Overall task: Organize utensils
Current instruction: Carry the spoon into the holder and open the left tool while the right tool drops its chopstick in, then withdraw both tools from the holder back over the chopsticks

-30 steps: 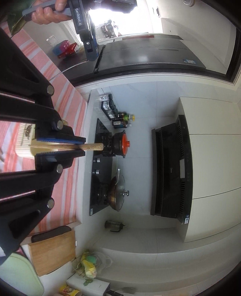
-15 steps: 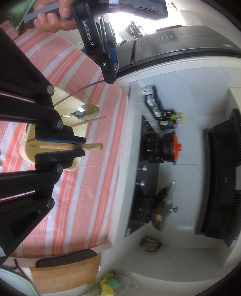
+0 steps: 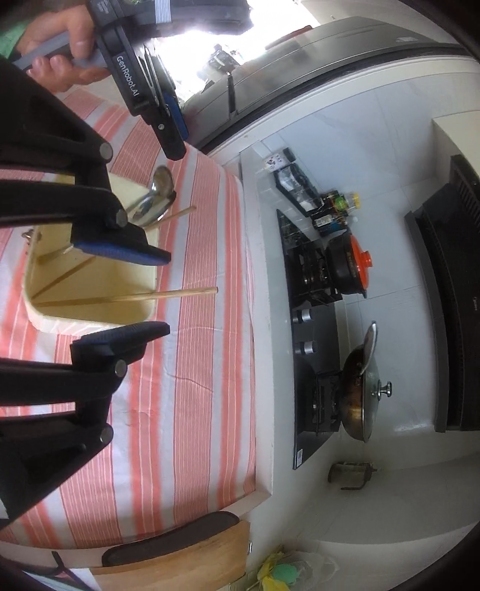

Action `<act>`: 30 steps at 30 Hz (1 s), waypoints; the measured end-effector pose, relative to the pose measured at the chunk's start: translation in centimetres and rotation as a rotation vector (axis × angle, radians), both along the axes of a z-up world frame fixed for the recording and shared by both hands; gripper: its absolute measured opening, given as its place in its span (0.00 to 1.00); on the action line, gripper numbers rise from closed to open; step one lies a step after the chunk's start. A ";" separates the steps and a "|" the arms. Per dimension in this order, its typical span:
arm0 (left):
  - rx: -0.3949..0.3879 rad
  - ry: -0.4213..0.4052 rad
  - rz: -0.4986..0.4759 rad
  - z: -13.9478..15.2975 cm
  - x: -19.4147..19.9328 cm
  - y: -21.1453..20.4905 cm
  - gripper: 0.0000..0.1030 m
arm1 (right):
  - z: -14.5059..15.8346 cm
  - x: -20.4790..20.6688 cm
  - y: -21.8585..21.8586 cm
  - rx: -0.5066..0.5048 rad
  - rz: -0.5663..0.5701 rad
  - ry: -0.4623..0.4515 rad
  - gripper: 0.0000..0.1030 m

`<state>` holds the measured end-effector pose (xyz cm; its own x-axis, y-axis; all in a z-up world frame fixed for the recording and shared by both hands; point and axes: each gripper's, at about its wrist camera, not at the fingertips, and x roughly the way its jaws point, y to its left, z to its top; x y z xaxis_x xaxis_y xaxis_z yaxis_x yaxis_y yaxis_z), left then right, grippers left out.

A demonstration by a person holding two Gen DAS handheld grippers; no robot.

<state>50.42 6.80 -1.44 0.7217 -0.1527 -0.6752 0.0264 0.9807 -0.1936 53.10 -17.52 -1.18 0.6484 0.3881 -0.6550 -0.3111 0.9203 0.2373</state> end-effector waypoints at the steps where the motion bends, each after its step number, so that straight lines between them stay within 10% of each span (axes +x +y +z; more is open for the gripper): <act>1: 0.007 -0.006 -0.006 0.4 -1.8 0.4 0.59 | 0.9 -1.4 -0.6 0.008 0.008 -0.017 0.32; 7: 0.040 0.023 -0.092 -1.9 -15.5 2.4 0.76 | 2.0 -14.5 -5.3 -0.086 0.075 -0.090 0.41; 15: 0.026 0.134 -0.055 -12.2 -30.7 0.1 0.76 | -9.7 -32.7 -9.7 -0.191 -0.188 -0.063 0.41; 30: -0.005 0.126 -0.061 -12.7 -36.2 -1.2 0.76 | -14.1 -41.1 -11.1 -0.180 -0.256 -0.045 0.41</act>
<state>14.25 5.59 -14.10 0.6205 -0.1972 -0.7590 0.0607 0.9770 -0.2042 11.98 -28.60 -15.31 0.7398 0.0882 -0.6670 -0.0698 0.9961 0.0543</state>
